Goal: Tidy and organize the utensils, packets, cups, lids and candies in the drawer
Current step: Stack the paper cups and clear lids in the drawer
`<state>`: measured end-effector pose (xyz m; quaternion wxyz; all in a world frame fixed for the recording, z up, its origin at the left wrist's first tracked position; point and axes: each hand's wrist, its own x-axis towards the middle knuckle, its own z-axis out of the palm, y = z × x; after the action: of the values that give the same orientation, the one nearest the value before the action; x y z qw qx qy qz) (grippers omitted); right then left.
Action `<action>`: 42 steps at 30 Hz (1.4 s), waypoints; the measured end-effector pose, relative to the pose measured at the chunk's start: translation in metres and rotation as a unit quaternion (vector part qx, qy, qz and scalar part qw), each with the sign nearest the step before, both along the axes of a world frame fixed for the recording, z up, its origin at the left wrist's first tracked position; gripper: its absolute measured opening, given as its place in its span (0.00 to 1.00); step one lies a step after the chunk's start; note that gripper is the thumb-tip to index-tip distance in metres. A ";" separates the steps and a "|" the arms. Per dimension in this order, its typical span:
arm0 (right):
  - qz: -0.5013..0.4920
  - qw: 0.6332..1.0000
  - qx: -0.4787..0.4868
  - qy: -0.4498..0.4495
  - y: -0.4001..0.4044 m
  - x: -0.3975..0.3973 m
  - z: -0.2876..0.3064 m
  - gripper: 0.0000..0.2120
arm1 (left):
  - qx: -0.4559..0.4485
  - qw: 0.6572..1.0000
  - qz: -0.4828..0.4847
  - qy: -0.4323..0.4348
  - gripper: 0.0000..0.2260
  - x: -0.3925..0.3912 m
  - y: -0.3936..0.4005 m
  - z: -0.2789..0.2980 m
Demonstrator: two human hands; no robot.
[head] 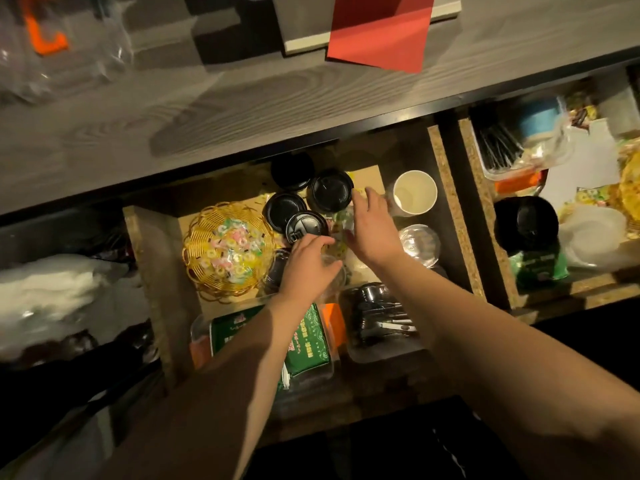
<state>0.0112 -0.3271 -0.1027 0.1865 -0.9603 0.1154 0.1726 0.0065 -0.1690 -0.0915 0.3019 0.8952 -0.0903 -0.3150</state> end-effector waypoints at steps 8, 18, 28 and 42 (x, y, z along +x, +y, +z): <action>0.011 0.993 0.013 0.117 -0.004 0.019 -0.027 0.33 | 0.134 0.981 -0.141 0.021 0.32 0.006 0.000 -0.017; -0.062 0.997 0.047 0.014 0.000 0.007 -0.019 0.38 | 0.179 0.969 -0.170 0.020 0.25 0.010 -0.005 -0.017; -0.234 0.903 0.356 -0.056 0.018 -0.040 0.055 0.33 | -0.147 0.951 0.214 0.166 0.11 0.014 0.012 0.040; -0.145 0.866 0.477 -0.011 0.074 -0.113 0.114 0.31 | -0.252 0.870 0.296 0.304 0.14 -0.035 0.073 0.112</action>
<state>-0.1022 -0.2528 0.0115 0.6465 -0.7282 0.1550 0.1665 -0.0288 -0.0956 0.0206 0.6088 0.6333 0.1990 -0.4344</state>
